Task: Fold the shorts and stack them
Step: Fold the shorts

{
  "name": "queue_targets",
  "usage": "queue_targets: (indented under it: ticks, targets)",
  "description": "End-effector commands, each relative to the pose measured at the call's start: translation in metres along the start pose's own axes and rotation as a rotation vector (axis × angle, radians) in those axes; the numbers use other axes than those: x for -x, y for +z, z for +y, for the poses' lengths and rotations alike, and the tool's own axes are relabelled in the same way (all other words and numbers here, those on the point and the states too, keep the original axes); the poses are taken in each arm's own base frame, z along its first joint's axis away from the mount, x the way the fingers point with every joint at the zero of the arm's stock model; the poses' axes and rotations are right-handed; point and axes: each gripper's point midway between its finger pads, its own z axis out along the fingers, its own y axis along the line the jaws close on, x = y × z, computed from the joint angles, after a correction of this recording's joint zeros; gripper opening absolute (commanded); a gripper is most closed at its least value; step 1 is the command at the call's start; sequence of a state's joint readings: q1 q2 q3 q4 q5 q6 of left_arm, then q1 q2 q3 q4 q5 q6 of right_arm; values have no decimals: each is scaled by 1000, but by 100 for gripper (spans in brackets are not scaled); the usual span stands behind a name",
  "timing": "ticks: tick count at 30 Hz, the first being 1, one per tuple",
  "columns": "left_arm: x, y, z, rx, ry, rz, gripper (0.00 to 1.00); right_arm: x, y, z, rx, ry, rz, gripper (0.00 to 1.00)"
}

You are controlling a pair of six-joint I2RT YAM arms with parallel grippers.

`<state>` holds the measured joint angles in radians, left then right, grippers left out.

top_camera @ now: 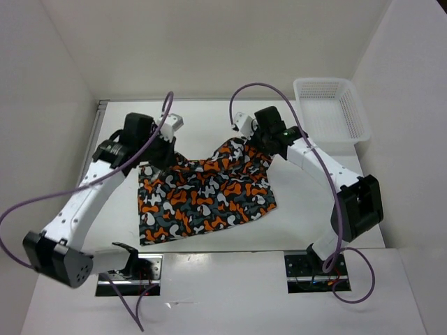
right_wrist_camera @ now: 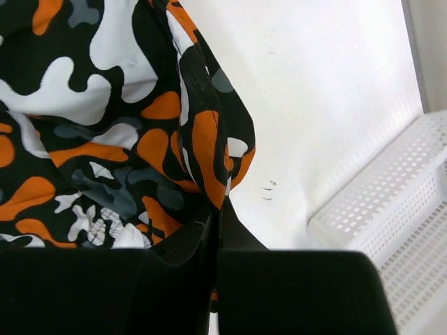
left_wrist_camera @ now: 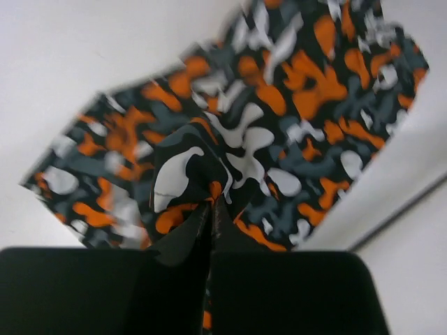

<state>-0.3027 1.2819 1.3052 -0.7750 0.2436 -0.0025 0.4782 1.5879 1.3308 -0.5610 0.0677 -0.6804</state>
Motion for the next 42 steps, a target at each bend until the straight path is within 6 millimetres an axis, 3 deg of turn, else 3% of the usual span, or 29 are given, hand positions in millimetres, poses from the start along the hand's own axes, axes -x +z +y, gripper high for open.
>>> queue_targets:
  ticks: [1,2,3,6,7,8,9,11,12,13,14,17,20,22,23,25,26,27,31,33,35,37,42]
  targets:
    - [59,-21,32,153,49,-312,0,19,-21,4,-25,-49,-65,0]
    - [52,-21,37,173,42,-317,0,14,-17,15,-3,-52,-51,0]
    - [44,-21,39,187,41,-320,0,18,-21,12,-16,-50,-69,0]
    - [-6,-17,36,192,27,-266,0,6,-26,29,37,-61,-49,0]
    - [-15,-25,32,193,30,-280,0,1,-28,33,55,-86,-40,0]
    - [-43,-16,32,188,17,-224,0,-12,-26,46,100,-112,-21,0]
    - [-59,-22,28,187,14,-211,2,-16,-33,56,128,-166,-21,0]
    - [-88,-20,12,115,9,-147,13,-33,-34,95,236,-251,-6,0]
    - [-114,-24,4,84,-7,-83,21,-43,-42,110,291,-323,8,0]
    - [-122,-28,-3,55,-12,-64,29,-51,-43,126,346,-367,26,0]
    - [-140,-34,-19,-11,-23,-4,42,-62,-45,151,418,-426,47,0]
    - [-166,-50,-41,-100,-53,96,61,-85,-48,177,491,-529,91,0]
    - [-164,-48,-42,-112,-58,108,66,-92,-41,174,452,-577,113,0]
    - [-143,-38,-34,-92,-44,70,66,-90,-39,169,425,-580,110,0]
    - [-120,-32,-28,-73,-21,7,66,-92,-37,169,423,-583,125,0]
    - [-121,-11,-22,-81,-53,100,69,-86,-36,167,411,-581,110,0]
    - [-132,4,-22,-104,-82,205,76,-86,-36,167,410,-581,110,0]
    - [-125,6,-28,-131,-70,225,81,-85,-34,165,401,-582,113,0]
    - [-135,15,-40,-106,29,316,92,-89,-31,164,386,-585,123,0]
    - [-153,24,-39,-67,79,383,100,-88,-30,162,371,-577,122,0]
    - [-171,35,-36,-15,149,449,100,-87,-27,163,369,-566,122,0]
    - [-174,41,-35,18,195,439,100,-87,-27,164,368,-555,124,0]
    - [-201,61,-8,153,247,459,100,-87,-25,164,373,-547,133,0]
